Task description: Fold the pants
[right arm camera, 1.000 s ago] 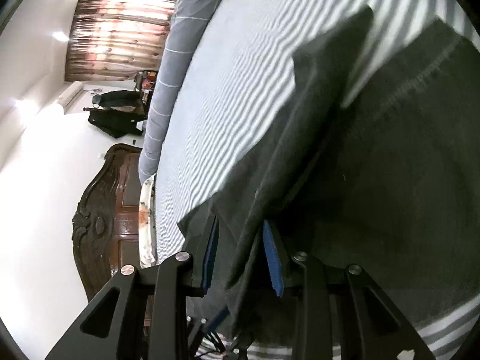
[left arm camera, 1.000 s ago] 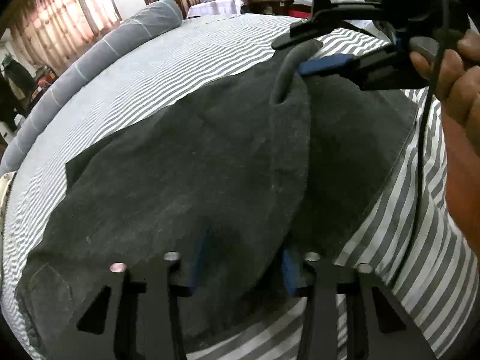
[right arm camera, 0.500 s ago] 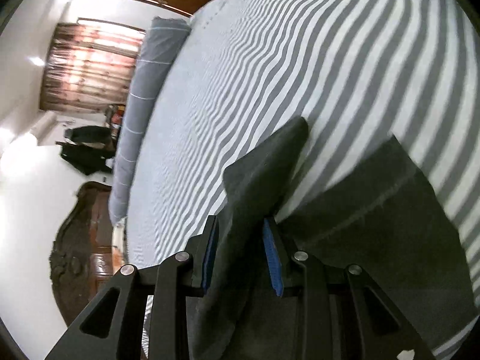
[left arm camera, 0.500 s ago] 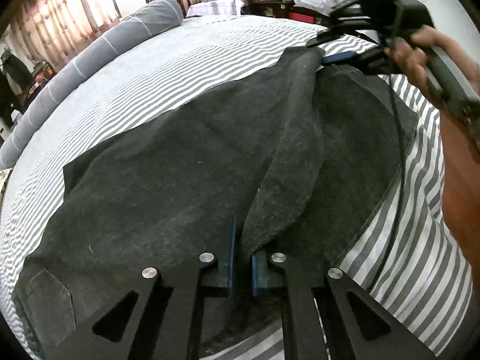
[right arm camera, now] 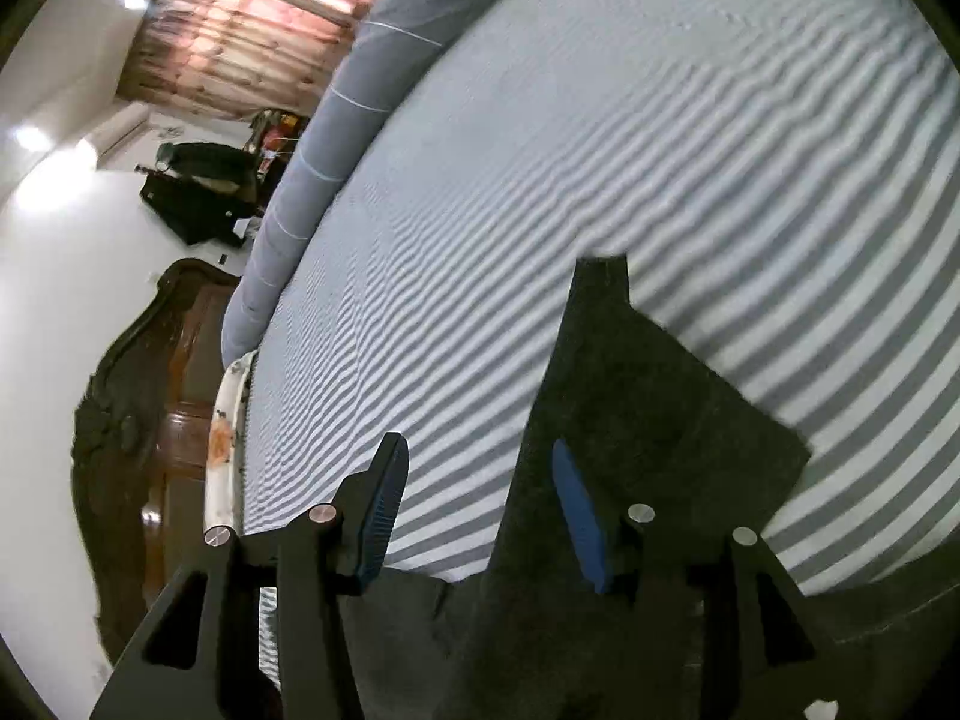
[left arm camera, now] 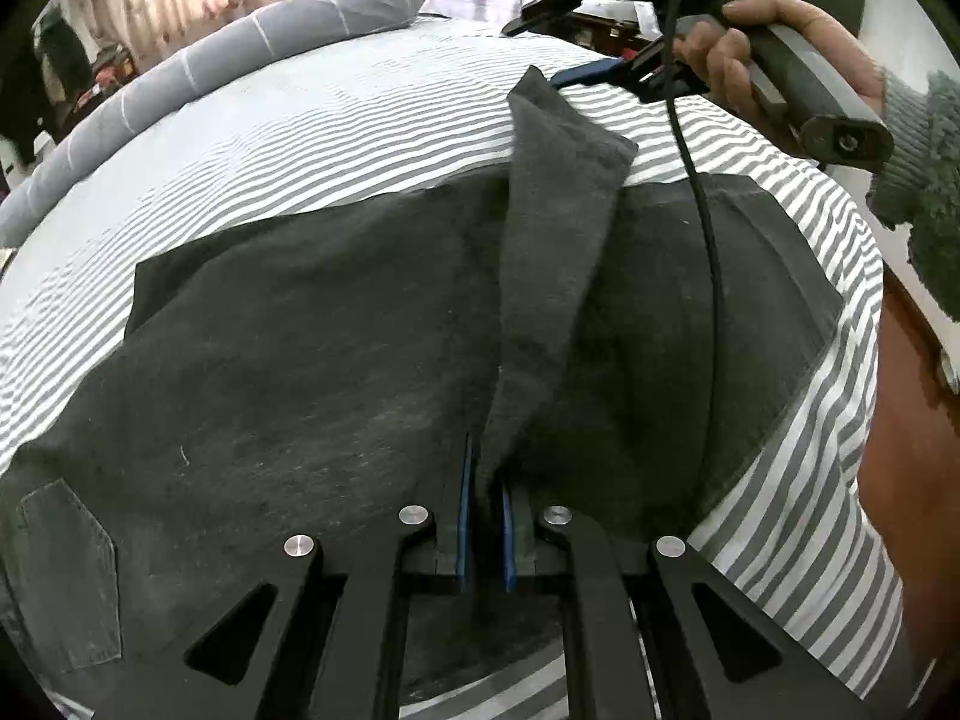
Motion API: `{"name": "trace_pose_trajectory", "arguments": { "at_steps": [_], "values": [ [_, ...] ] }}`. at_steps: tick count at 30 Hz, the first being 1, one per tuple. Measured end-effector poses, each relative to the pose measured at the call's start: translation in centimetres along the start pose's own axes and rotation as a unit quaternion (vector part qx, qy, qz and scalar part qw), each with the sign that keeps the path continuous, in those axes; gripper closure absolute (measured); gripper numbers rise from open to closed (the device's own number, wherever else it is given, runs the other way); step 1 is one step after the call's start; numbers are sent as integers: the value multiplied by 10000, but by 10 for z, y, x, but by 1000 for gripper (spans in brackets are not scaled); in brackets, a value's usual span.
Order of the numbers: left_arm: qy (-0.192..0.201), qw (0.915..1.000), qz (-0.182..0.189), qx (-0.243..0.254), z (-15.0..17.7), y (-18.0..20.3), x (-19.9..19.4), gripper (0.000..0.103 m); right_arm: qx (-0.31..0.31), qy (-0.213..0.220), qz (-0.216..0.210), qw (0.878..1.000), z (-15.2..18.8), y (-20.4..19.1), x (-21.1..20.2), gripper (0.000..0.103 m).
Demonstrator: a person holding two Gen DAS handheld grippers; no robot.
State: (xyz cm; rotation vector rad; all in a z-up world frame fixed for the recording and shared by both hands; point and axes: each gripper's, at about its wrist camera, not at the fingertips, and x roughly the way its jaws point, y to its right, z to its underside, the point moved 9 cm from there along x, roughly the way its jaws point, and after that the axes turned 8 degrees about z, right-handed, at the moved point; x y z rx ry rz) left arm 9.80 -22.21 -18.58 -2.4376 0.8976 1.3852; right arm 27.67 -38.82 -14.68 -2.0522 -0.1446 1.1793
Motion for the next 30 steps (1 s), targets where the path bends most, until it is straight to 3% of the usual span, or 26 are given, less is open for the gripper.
{"name": "trace_pose_trajectory", "arguments": {
  "at_steps": [4,6,12,16,18,19,22,26,30],
  "values": [
    [1,9999,43,-92,0,-1,3,95,31,196,230,9995,1,28,-25,55],
    [7,9999,58,-135,0,-5,4,95,231,246,518,9981,5,61,-36,56],
    [-4,9997,89,-221,1,-7,5,95,843,18,663,9942,18,113,-23,64],
    [-26,9997,90,-225,1,-9,6,95,794,49,633,9948,15,109,-8,64],
    [-42,9997,80,-232,0,-9,7,95,758,13,550,9956,9,105,-2,78],
    [-48,9997,72,-232,0,-10,7,95,780,-63,525,9955,7,104,3,96],
    [-60,9998,36,-205,0,-9,8,94,709,-34,592,9957,5,101,6,97],
    [-71,9997,20,-223,-1,-7,10,94,468,244,652,9965,4,90,-22,98],
    [-47,9998,33,-173,-2,-1,6,94,180,516,1026,9932,5,90,-57,98]
  ]
}}
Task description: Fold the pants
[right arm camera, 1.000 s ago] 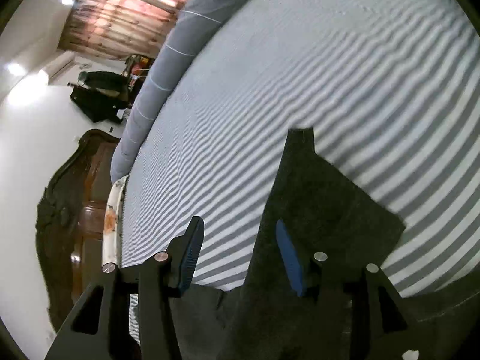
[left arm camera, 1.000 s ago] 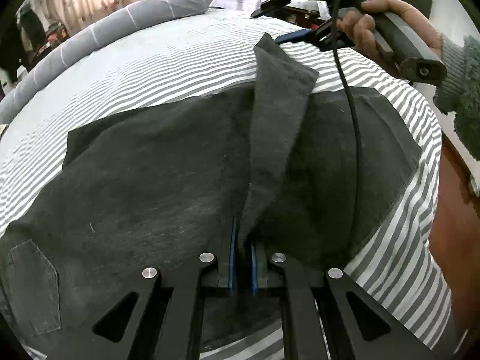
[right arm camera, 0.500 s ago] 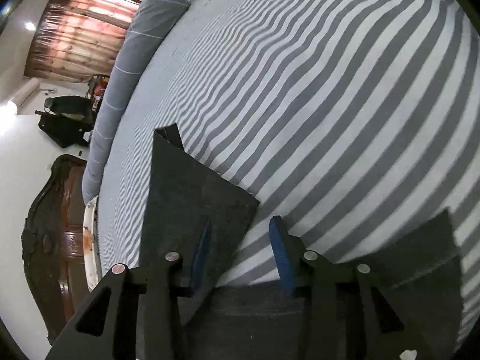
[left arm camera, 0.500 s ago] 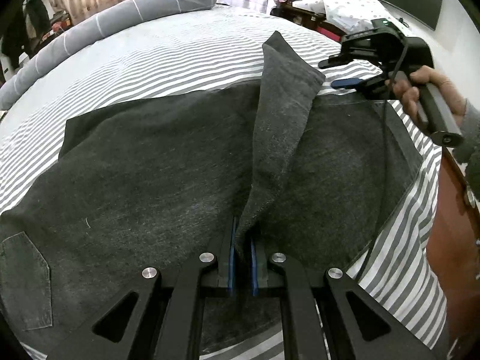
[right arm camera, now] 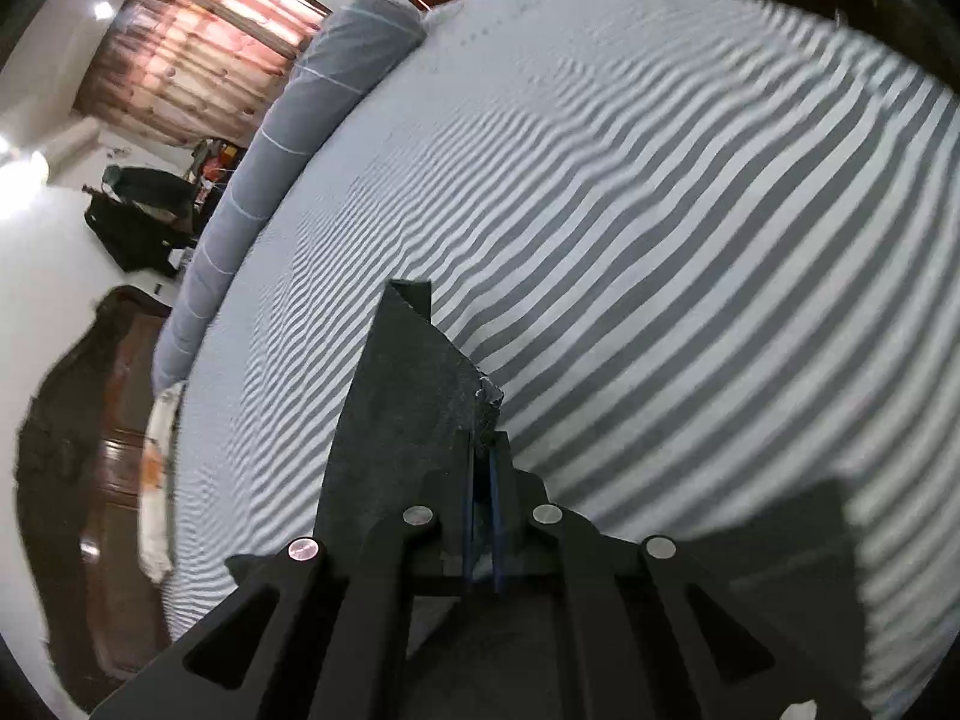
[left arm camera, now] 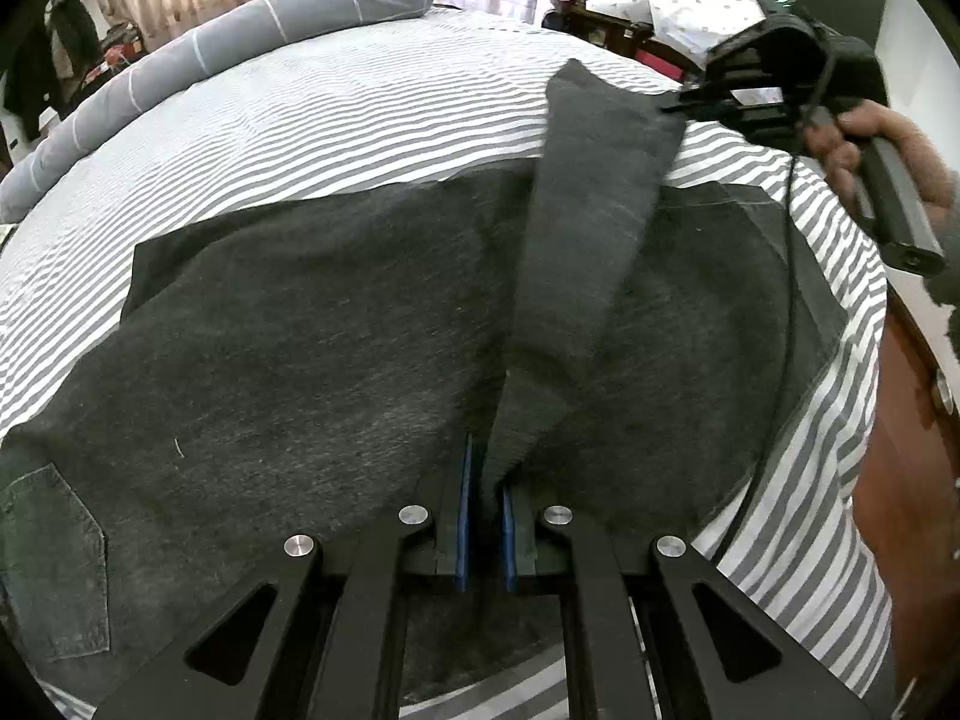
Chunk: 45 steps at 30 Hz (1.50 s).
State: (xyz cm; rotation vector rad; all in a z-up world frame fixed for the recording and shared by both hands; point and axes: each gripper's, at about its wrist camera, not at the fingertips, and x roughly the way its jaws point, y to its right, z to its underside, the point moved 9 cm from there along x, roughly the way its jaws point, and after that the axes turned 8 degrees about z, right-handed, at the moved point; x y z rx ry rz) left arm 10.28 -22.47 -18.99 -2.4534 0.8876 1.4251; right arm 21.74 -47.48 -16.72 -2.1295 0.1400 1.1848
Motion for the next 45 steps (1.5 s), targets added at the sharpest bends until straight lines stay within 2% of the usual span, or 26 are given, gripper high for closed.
{"name": "trace_pose_trajectory", "arguments": {
  "at_steps": [5,9,15,18,23,26,30,33,36,37,39,40,42,45],
  "values": [
    [32,9993,37,370,1,17,-8,94,51,306,284,9991,10,29,-54,98],
    [84,9959,-98,894,4,33,-11,94,233,478,600,9968,35,65,-93,98],
    [-140,9914,-201,1286,16,44,-3,94,728,236,942,9926,84,118,-98,98],
    [-189,9880,-230,1518,20,49,-2,95,852,171,1040,9908,95,130,-93,99],
    [-120,9895,124,1434,19,52,-19,95,806,317,1047,9907,96,131,-101,99],
    [-105,9878,382,1507,22,56,-26,95,667,313,1211,9899,98,133,-100,99],
    [-305,9866,378,1558,32,55,-15,95,683,129,1435,9872,109,145,-86,99],
    [-455,9874,232,1498,37,50,2,93,725,-22,1631,9839,115,154,-70,99],
    [-465,9876,139,1495,37,51,5,92,743,-125,1714,9823,114,155,-63,93],
    [-448,9878,174,1482,36,52,2,90,763,-142,1738,9817,114,156,-63,90],
    [-379,9891,336,1382,38,54,-6,81,846,-174,1675,9821,113,157,-68,82],
    [-335,9899,410,1312,38,53,-12,78,880,-152,1679,9817,113,157,-72,73],
    [-224,9917,656,1087,40,50,-30,74,917,5,1658,9819,110,155,-87,71],
    [10,9954,630,715,42,27,-52,62,853,164,1561,9839,111,144,-106,71]
  ]
}}
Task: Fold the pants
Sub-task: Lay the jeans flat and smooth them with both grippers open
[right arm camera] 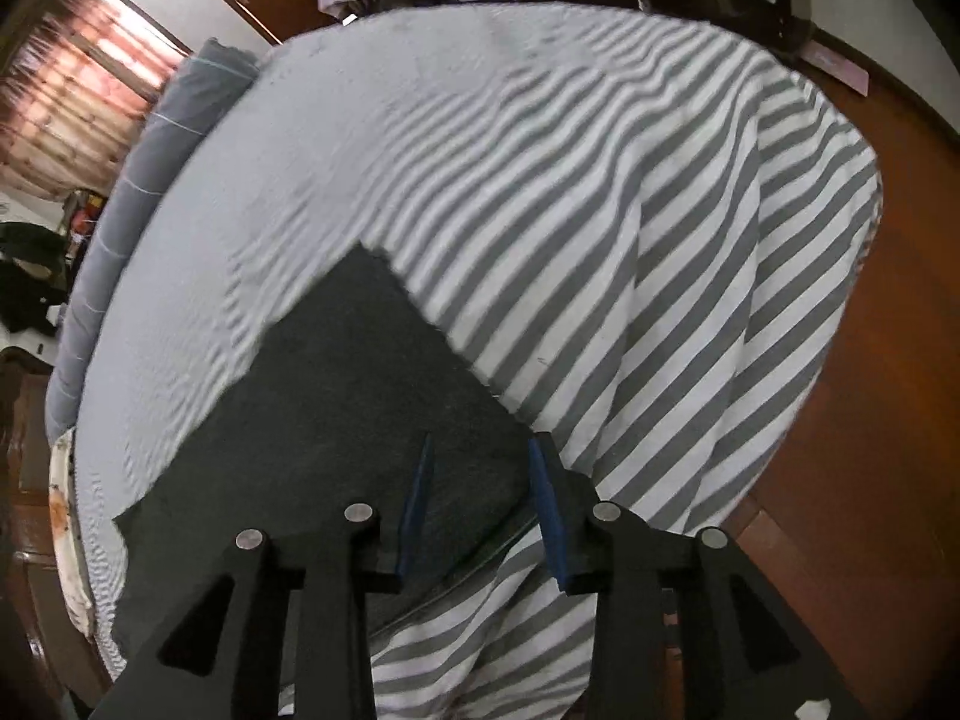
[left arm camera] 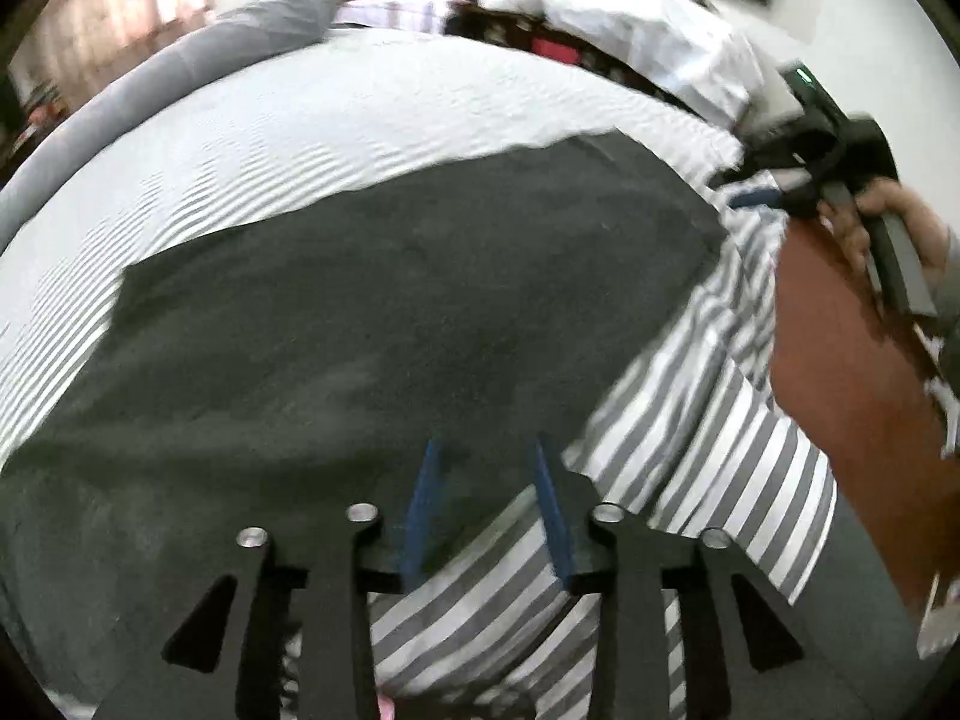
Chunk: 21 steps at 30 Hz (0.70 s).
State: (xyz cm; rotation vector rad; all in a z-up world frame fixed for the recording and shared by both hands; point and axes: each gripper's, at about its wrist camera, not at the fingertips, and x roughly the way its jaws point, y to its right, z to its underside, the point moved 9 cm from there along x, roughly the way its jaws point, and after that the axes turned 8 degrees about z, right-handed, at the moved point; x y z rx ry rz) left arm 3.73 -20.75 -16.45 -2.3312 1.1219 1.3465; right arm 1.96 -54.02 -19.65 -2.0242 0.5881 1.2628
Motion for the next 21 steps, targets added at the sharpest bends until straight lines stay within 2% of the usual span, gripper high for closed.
{"name": "trace_pose_trajectory", "arguments": {
  "at_steps": [2,7,9,14,16,19,21],
  "values": [
    [49,9993,-201,-320,10,-27,-9,57,-100,81,-70,9999,2,-9,-14,71],
    [-628,9907,-528,-1087,58,-80,3,57,-417,98,-428,9982,16,-50,-33,69],
    [-536,9917,-439,-1085,66,-82,-1,57,-659,83,-531,9964,23,-76,-35,68],
    [-617,9894,-352,-1267,73,-86,-9,57,-1520,-115,-731,9856,48,-150,-26,66],
    [-505,9893,-308,-1335,70,-87,-18,57,-1876,-340,-931,9772,61,-185,-20,66],
    [-83,9860,-169,-1656,56,-96,-42,57,-2478,-632,-1280,9582,79,-239,-15,66],
    [323,9819,-284,-1844,40,-113,-64,57,-2953,-917,-1614,9372,94,-286,-12,66]
  ]
}}
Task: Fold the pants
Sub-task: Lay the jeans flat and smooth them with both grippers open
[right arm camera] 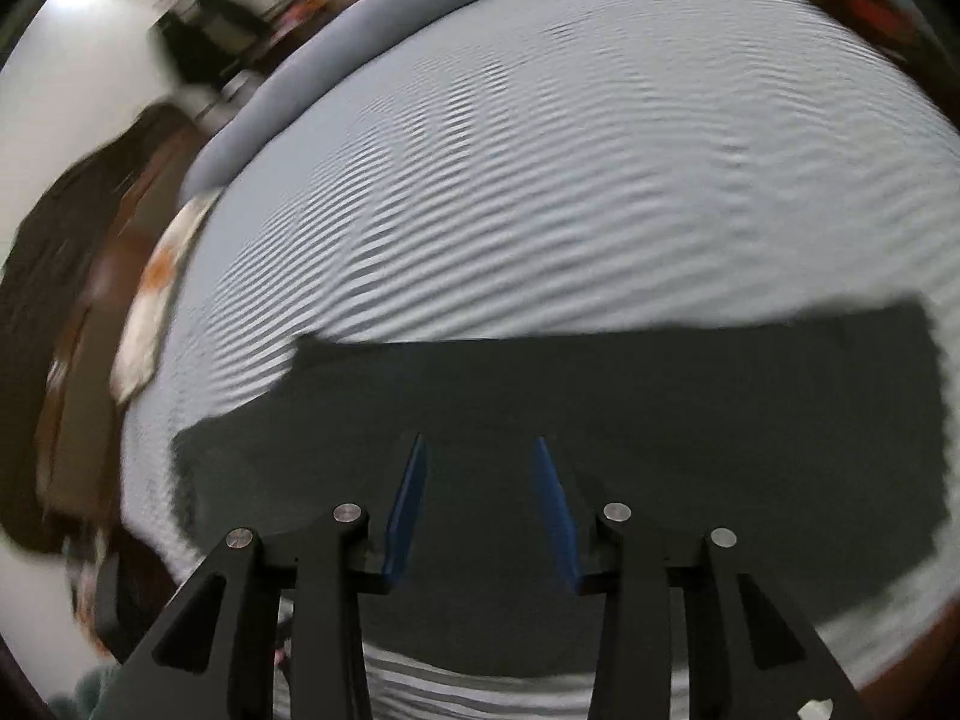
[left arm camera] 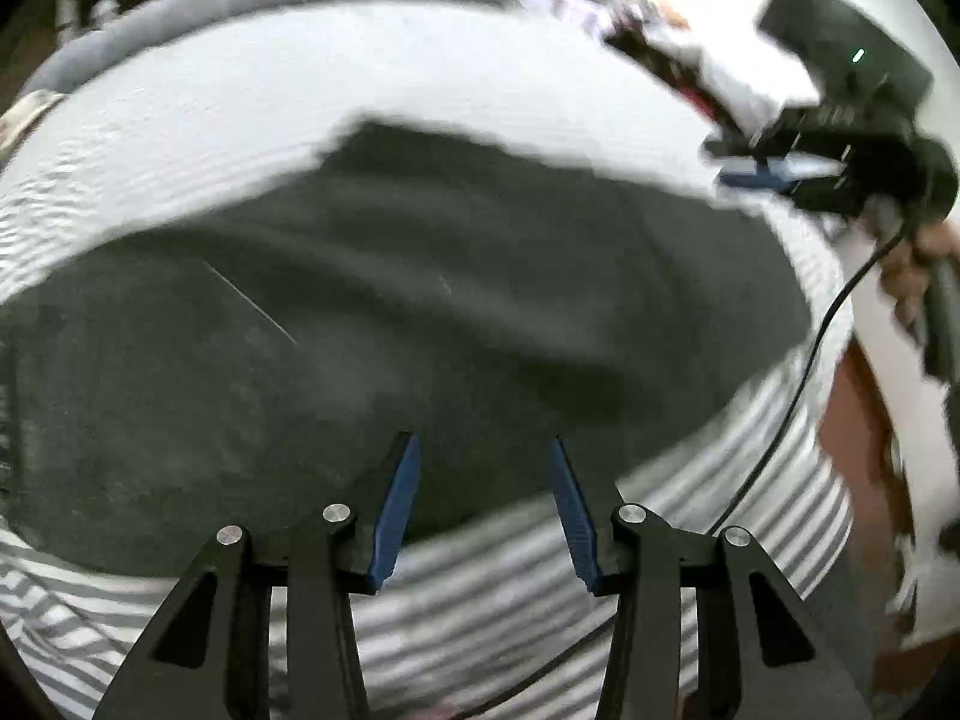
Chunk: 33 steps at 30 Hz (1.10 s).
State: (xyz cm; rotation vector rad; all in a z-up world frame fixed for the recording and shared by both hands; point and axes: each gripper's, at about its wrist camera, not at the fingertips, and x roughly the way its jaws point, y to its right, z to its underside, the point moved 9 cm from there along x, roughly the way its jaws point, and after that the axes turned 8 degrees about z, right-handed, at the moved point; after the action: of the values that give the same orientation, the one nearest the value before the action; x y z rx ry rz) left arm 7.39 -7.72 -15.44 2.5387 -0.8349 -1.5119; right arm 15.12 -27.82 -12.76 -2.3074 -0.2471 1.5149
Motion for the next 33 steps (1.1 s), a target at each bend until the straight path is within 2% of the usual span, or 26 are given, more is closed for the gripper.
{"name": "trace_pose_trajectory", "arguments": {
  "at_steps": [3,5,10,14,15,17,21,26,31,33],
  "values": [
    [506,9980,-124,-367,-34,-28,-21,56,-536,-332,-296,9976,-17,-45,24,66],
    [632,9963,-206,-553,-47,-48,-26,55,-899,-616,-403,9932,-30,-75,48,66],
    [445,9917,-680,-1001,-60,-100,-8,55,-1170,-1065,-465,9863,-54,-120,103,66],
    [72,9882,-1093,-1071,-44,-125,13,55,-1301,-1469,-491,9793,-56,-149,146,66],
    [36,9880,-1108,-1076,-39,-129,16,55,-1317,-1568,-499,9775,-56,-154,154,68],
    [158,9888,-1058,-1041,-33,-130,15,55,-1339,-1731,-573,9741,-50,-163,164,80],
    [241,9903,-1041,-886,-27,-132,11,55,-1791,-1710,-851,9651,-21,-176,153,83],
    [405,9903,-942,-934,-23,-138,7,55,-2511,-1593,-576,9530,16,-178,152,82],
    [440,9905,-935,-911,-18,-131,6,55,-2046,-1326,-706,9673,-5,-179,158,81],
    [451,9906,-906,-921,-17,-133,3,55,-1841,-1105,-867,9728,-23,-185,154,89]
  ]
}}
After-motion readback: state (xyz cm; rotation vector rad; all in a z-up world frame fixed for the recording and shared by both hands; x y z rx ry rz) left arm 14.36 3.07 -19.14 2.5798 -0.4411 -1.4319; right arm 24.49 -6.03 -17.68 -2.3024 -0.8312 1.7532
